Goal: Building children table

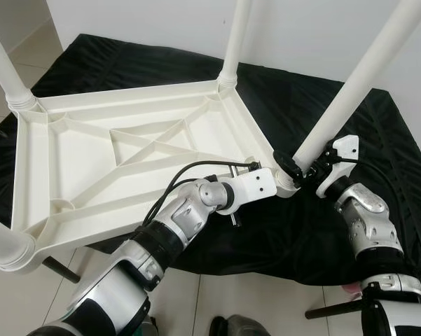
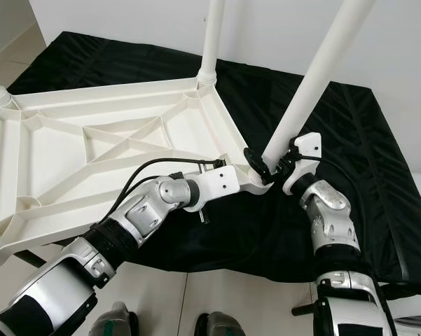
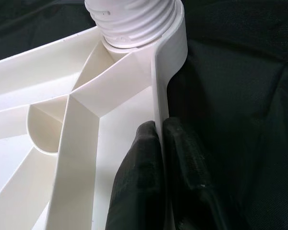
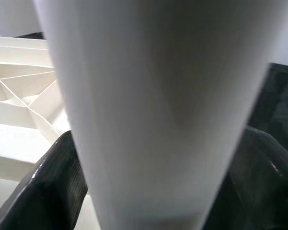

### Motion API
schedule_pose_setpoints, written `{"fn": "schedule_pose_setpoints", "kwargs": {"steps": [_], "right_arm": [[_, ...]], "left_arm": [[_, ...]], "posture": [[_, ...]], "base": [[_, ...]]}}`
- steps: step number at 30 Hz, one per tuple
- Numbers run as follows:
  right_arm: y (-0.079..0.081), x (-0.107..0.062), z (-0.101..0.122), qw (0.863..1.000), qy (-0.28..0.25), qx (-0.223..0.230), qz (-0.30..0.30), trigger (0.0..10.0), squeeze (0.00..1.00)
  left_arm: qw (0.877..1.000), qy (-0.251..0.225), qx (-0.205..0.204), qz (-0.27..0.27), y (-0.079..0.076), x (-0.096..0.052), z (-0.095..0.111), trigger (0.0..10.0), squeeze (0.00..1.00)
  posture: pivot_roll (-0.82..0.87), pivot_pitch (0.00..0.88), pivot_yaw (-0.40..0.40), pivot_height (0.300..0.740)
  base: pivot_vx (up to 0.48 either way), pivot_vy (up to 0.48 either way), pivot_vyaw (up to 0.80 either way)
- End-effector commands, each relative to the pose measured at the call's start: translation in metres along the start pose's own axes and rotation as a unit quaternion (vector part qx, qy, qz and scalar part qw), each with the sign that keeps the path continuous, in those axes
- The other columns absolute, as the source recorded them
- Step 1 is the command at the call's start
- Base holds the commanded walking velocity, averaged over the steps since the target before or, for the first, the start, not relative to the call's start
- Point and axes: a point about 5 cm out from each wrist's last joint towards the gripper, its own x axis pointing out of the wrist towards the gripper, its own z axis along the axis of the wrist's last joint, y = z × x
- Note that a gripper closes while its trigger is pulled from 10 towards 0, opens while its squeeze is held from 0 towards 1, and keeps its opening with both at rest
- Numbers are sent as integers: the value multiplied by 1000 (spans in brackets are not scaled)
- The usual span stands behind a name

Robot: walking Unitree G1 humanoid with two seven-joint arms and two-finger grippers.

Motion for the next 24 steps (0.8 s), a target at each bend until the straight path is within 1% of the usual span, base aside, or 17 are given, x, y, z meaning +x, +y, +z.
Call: {"fn": "schedule_pose_setpoints", "kwargs": {"steps": [1, 2, 4, 5, 6, 7, 8, 19, 20, 21, 22, 24], "right_arm": [[-3, -2, -1, 1000, 7, -8, 9, 10000, 0], [-4, -3, -2, 1000, 10, -9, 12, 9451, 0], [-5, -3, -3, 1000, 12, -10, 14, 9373, 0], [-6, -4, -3, 1000, 13, -9, 15, 5176, 0], [-7, -4, -4, 1000, 15, -10, 17, 2784, 0], [-7, -5, -4, 1000, 16, -10, 18, 2784, 0], [-8, -5, -5, 1000, 18, -10, 19, 0, 0], [-6, -8, -12, 999, 23, -7, 25, 0, 0], [-5, -9, -12, 999, 23, -6, 24, 1765, 0], [-5, -9, -12, 999, 23, -6, 24, 1765, 0], [-4, -9, -13, 1000, 21, -4, 21, 10000, 0], [-3, -8, -13, 1000, 17, -1, 18, 10000, 0]], "left_arm": [[997, 46, -18, -67, -18, 4, -22, 10000, 0], [997, 45, -18, -67, -18, 4, -21, 10000, 0], [997, 45, -18, -67, -18, 4, -21, 10000, 0], [997, 45, -17, -67, -17, 4, -21, 10000, 0], [997, 45, -17, -68, -17, 4, -21, 10000, 0], [997, 45, -17, -68, -17, 4, -21, 10000, 0], [997, 44, -17, -68, -18, 4, -21, 10000, 0], [997, 44, -17, -69, -18, 5, -20, 10000, 0], [996, 43, -17, -70, -18, 5, -20, 10000, 0], [996, 43, -17, -70, -18, 5, -20, 10000, 0], [996, 43, -17, -70, -18, 4, -20, 10000, 0], [996, 43, -17, -70, -18, 4, -20, 10000, 0]], "posture": [[-9, 34, -80, 740], [-11, 35, -79, 740], [-11, 36, -79, 740], [-11, 37, -79, 740], [-13, 38, -79, 740], [-13, 38, -79, 740], [-13, 38, -79, 740], [-13, 40, -79, 740], [-12, 41, -79, 740], [-12, 41, -79, 740], [-12, 42, -79, 740], [-12, 42, -80, 740]], "base": [[0, 0, 0], [0, 0, 0], [0, 0, 0], [0, 0, 0], [0, 0, 0], [0, 0, 0], [0, 0, 0], [0, 0, 0], [0, 0, 0], [0, 0, 0], [0, 0, 0], [0, 0, 0]]}}
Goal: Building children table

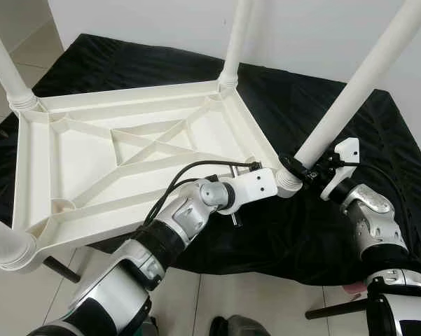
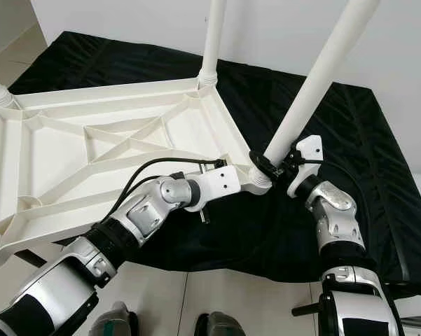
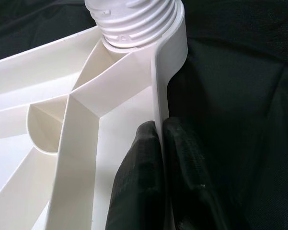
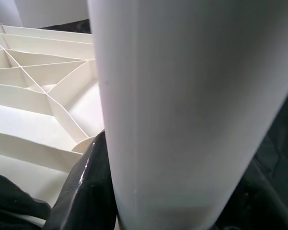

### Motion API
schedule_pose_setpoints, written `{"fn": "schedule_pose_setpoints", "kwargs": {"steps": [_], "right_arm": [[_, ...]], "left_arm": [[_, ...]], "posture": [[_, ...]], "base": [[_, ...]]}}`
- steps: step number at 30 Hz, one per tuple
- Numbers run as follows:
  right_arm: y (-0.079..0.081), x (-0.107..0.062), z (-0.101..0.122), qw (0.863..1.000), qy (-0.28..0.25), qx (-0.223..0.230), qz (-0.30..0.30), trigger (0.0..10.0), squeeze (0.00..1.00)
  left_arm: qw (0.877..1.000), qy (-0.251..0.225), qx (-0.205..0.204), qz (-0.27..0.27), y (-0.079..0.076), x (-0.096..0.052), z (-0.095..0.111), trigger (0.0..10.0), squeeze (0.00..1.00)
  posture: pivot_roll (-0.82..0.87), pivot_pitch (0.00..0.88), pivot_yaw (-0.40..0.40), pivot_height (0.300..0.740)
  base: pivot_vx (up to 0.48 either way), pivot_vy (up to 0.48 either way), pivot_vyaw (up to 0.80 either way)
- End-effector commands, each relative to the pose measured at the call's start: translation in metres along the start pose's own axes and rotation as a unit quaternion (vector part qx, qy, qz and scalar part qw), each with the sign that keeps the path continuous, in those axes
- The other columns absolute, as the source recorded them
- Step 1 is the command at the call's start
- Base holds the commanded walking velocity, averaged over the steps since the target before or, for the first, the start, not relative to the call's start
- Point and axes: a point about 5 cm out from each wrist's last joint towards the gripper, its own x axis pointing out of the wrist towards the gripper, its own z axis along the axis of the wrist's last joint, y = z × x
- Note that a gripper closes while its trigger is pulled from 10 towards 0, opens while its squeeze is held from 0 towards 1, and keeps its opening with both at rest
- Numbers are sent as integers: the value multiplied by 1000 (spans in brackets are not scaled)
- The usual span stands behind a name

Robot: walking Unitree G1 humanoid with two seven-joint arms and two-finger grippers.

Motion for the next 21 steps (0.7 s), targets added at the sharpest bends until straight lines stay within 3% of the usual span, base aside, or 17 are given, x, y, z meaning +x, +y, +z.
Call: {"fn": "schedule_pose_setpoints", "kwargs": {"steps": [1, 21], "right_arm": [[-1, -5, -6, 1000, 10, 7, -10, 10000, 0], [42, 6, -6, 992, -45, 41, -112, 10000, 0]], "left_arm": [[997, 43, -16, -69, -18, 3, -21, 10000, 0], [996, 42, -13, -74, -23, 4, -21, 10000, 0]], "posture": [[-12, 42, -80, 740], [-7, 26, -80, 740]], "base": [[0, 0, 0], [0, 0, 0]]}}
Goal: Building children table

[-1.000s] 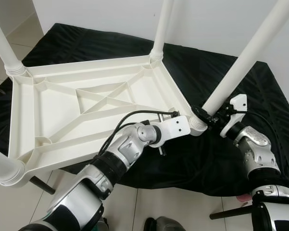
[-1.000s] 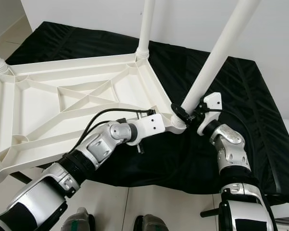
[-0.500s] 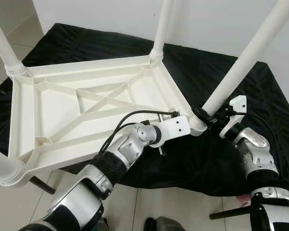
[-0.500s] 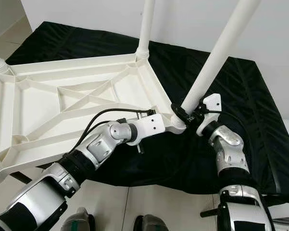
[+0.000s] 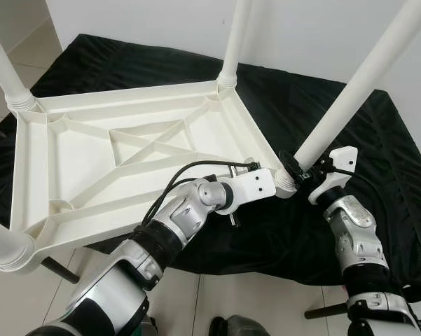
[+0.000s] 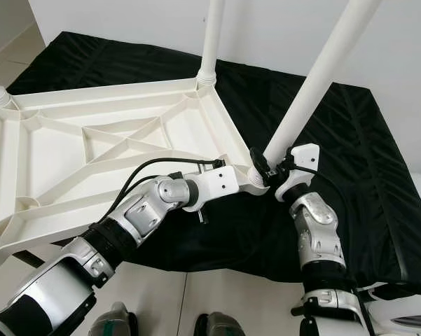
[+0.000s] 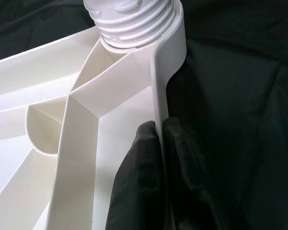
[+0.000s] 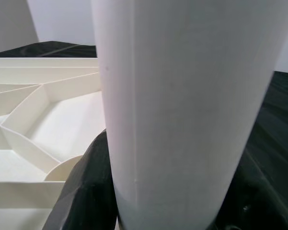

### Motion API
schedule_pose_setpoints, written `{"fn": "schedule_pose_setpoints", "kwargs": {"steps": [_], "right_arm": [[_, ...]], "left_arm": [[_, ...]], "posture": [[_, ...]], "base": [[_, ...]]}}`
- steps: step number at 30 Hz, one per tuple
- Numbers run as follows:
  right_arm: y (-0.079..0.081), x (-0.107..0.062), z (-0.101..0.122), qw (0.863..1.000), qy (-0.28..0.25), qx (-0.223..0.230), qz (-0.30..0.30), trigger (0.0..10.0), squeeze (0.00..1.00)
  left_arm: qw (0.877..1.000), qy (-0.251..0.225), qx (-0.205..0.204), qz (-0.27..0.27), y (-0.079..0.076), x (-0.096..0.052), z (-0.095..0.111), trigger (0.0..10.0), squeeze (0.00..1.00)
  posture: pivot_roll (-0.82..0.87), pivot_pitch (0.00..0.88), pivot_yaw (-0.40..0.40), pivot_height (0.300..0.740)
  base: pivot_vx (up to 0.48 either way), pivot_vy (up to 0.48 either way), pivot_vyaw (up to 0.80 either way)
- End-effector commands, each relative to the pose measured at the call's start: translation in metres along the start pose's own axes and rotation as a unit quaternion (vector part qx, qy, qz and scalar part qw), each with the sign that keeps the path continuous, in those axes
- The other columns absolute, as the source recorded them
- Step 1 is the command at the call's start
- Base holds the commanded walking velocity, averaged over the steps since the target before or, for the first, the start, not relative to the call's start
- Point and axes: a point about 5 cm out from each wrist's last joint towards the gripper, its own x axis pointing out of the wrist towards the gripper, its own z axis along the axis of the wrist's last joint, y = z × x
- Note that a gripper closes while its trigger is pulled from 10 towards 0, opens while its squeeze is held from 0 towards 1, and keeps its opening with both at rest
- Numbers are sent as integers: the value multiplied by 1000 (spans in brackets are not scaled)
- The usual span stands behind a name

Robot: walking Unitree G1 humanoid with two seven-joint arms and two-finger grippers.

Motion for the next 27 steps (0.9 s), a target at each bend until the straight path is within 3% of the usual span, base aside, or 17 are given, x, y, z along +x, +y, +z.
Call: {"fn": "schedule_pose_setpoints", "kwargs": {"steps": [1, 5, 12, 14, 27], "right_arm": [[10, 1, -3, 1000, 3, 10, 13, 10000, 0], [30, 3, 2, 999, -10, 21, -43, 10000, 0], [44, 7, 8, 996, -23, 34, -79, 10000, 0], [53, 9, 9, 992, -27, 41, -119, 10000, 0], [65, 10, 9, 980, -12, 37, -195, 10000, 0]], "left_arm": [[996, 45, -16, -75, -22, 5, -22, 10000, 0], [996, 44, -15, -80, -26, 6, -22, 10000, 0], [995, 44, -14, -83, -28, 6, -22, 10000, 0], [995, 44, -13, -85, -29, 6, -22, 10000, 0], [995, 43, -12, -89, -31, 6, -21, 10000, 0]], "posture": [[-7, 26, -80, 740], [-6, 18, -83, 740], [-2, 12, -85, 740], [-1, 8, -85, 740], [2, 1, -89, 740]], "base": [[0, 0, 0], [0, 0, 0], [0, 0, 0], [0, 0, 0], [0, 0, 0]]}}
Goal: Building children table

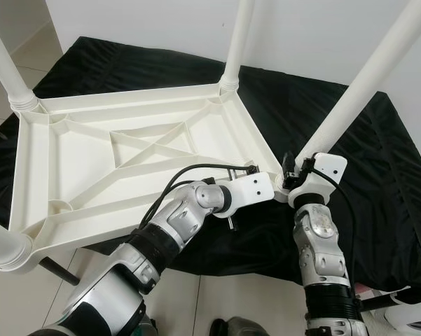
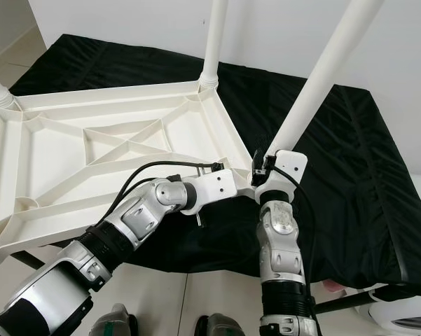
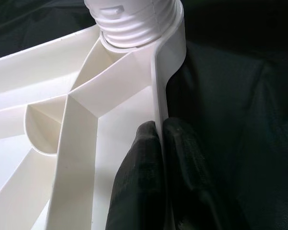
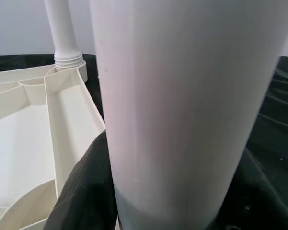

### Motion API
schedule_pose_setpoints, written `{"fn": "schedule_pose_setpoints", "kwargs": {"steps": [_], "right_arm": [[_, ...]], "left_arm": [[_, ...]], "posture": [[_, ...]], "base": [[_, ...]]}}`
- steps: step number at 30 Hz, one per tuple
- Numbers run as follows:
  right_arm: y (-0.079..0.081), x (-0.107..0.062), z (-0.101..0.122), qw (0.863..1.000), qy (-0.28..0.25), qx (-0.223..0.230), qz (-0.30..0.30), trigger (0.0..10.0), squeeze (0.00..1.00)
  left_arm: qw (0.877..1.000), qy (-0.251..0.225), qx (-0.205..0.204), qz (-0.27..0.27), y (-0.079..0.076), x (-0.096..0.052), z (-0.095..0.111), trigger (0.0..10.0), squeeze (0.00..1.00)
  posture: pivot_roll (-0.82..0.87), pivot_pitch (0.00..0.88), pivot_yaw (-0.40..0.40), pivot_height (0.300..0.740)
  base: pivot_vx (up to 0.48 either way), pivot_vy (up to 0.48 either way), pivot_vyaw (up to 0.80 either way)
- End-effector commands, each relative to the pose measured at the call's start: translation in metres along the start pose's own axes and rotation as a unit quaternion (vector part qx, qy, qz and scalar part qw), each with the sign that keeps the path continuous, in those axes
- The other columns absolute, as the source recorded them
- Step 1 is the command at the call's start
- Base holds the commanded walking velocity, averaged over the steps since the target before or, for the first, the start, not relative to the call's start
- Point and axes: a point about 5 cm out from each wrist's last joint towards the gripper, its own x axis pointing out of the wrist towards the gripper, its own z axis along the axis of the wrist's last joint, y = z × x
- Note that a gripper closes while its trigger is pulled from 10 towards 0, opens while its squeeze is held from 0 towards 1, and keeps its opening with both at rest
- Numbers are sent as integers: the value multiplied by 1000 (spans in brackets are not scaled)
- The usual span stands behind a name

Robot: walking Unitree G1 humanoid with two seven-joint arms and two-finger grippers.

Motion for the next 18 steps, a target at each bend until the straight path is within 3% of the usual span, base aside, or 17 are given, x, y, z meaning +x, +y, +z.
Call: {"fn": "schedule_pose_setpoints", "kwargs": {"steps": [1, 6, 7, 15, 18], "right_arm": [[26, -3, 6, 999, -11, 15, 41, 10000, 0], [24, -3, 6, 999, -7, 19, 39, 10000, 0], [25, -4, 6, 998, -6, 29, 48, 10000, 1000], [20, -1, 13, 997, -28, 29, 64, 10000, 1000], [17, 0, 16, 994, -32, 31, 95, 10000, 1000]], "left_arm": [[997, 43, -9, -63, -24, 9, -17, 10000, 0], [997, 43, -9, -63, -25, 9, -17, 10000, 0], [997, 43, -10, -63, -25, 9, -17, 10000, 0], [997, 43, -9, -63, -25, 9, -17, 10000, 0], [997, 43, -9, -63, -25, 9, -17, 10000, 0]], "posture": [[2, 0, -89, 740], [4, 0, -91, 740], [5, 0, -91, 740], [2, 2, -89, 740], [2, 2, -89, 740]], "base": [[0, 0, 0], [0, 0, 0], [0, 0, 0], [0, 0, 0], [0, 0, 0]]}}
